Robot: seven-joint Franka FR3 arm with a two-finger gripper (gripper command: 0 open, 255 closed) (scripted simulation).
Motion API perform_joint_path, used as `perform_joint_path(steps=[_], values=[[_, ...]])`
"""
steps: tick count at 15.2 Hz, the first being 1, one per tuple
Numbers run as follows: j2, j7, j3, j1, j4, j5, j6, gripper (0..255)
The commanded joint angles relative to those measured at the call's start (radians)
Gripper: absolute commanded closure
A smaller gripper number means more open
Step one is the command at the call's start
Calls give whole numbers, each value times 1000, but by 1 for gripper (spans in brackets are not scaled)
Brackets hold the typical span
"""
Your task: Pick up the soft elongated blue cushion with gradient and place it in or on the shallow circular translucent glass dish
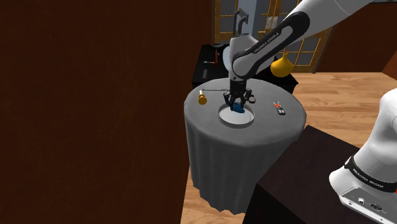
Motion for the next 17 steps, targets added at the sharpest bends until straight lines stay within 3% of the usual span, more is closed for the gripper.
perform_joint_path(steps=[1,11,12,17], values=[[21,-5,4,-1,-7,12,27,255],[50,-17,10,-5,-13,28,59,255],[50,-17,10,-5,-13,28,59,0],[50,-17,10,-5,-13,28,59,0]])
